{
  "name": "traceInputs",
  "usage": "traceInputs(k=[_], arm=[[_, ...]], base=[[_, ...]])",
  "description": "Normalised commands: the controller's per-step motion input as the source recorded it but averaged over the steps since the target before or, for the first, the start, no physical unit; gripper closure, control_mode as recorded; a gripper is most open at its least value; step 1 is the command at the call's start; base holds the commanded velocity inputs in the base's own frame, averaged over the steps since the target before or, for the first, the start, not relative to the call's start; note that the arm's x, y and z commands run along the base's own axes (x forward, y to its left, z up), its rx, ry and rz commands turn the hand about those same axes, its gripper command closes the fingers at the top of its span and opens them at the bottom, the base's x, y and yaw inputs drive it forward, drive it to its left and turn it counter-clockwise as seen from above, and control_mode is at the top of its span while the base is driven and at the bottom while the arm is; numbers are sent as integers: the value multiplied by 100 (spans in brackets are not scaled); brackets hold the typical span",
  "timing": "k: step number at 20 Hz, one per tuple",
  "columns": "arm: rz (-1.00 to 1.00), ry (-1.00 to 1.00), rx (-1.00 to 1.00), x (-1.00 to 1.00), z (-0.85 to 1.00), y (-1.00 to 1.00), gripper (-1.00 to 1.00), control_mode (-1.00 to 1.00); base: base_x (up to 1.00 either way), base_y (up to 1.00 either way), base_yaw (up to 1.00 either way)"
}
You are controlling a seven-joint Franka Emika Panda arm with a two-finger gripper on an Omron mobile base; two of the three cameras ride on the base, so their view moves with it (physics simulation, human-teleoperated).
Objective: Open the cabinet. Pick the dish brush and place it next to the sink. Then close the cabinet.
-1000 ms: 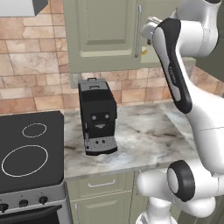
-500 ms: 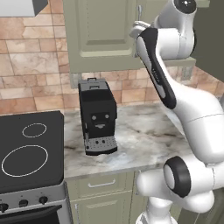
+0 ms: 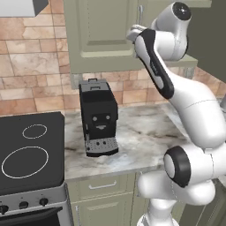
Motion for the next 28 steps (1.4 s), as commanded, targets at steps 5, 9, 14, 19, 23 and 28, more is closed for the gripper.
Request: traceInputs(k=[5, 9, 14, 19, 23, 28], arm=[[7, -1, -7, 34, 0, 0, -100, -100], [3, 0, -7, 38, 0, 0, -100, -100], [0, 0, -5, 42, 0, 3, -100, -100], [0, 0, -3, 38, 0, 0, -100, -100], [0, 0, -2, 28, 0, 8, 100, -100], [0, -1, -6, 15, -1, 13, 100, -100]], base=[[0, 0, 0], [0, 0, 0], [0, 0, 0], [0, 0, 0], [0, 0, 0], [0, 0, 0]])
